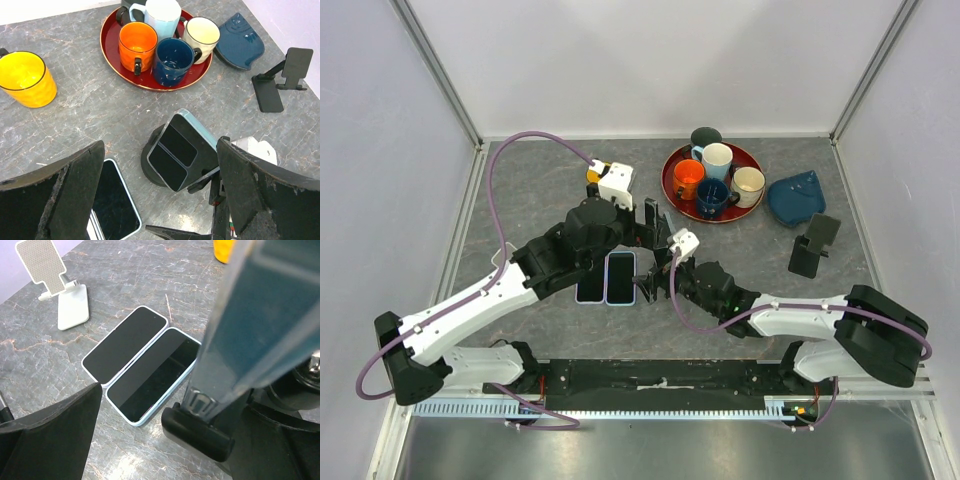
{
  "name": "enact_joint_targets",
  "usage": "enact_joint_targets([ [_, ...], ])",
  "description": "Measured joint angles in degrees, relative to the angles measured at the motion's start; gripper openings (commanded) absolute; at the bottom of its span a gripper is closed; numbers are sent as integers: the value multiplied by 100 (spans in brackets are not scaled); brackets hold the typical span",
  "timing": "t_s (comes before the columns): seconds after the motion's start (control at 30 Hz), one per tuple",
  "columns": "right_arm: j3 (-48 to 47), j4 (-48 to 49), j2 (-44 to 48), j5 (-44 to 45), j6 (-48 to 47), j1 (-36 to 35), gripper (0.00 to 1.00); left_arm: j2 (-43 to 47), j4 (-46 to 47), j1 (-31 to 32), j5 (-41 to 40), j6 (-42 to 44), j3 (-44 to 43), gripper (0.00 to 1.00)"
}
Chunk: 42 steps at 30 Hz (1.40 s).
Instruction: Remove the phone from the phone stand
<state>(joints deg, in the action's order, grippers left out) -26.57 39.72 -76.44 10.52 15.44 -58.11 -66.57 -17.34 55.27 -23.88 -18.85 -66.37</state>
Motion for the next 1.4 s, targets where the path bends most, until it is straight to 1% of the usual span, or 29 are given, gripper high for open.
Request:
enact_joint_targets([
  [0.1, 0, -90, 66, 2, 2, -9, 98, -2, -39, 0, 9, -39, 15, 99],
  [0.2, 15, -332, 393, 33, 31, -31, 98, -24, -46, 0, 55, -103, 13, 99],
  [0.4, 264, -1182, 1921, 389, 103, -33, 98, -382, -264, 166, 55, -203, -188, 99],
  [0.5, 428, -1659, 2695, 835, 188, -48, 98, -702, -466, 474, -181, -262, -444, 99],
  [0.63, 739, -2201, 3517, 1659, 306, -57, 98, -1064, -719, 872, -713, -387, -831, 99],
  [0.8, 1134, -2651, 4258, 2741, 461, -57, 98, -1532, -1078, 1231, -1399, -573, -1375, 97],
  [0.9, 1266, -2806, 4472, 3193, 566, -55, 98, -1827, -1270, 1346, -1816, -721, -1617, 95],
  [1.0, 1331, -2868, 4572, 3447, 647, -55, 98, -2046, -1469, 1416, -2184, -874, -1670, 93],
  [1.17, 1416, -2872, 4590, 3635, 717, -57, 98, -2337, -1700, 1425, -2581, -1038, -1672, 90],
  [1.4, 1458, -2870, 4498, 3685, 730, -57, 98, -2712, -1784, 1432, -2798, -1082, -1731, 82],
])
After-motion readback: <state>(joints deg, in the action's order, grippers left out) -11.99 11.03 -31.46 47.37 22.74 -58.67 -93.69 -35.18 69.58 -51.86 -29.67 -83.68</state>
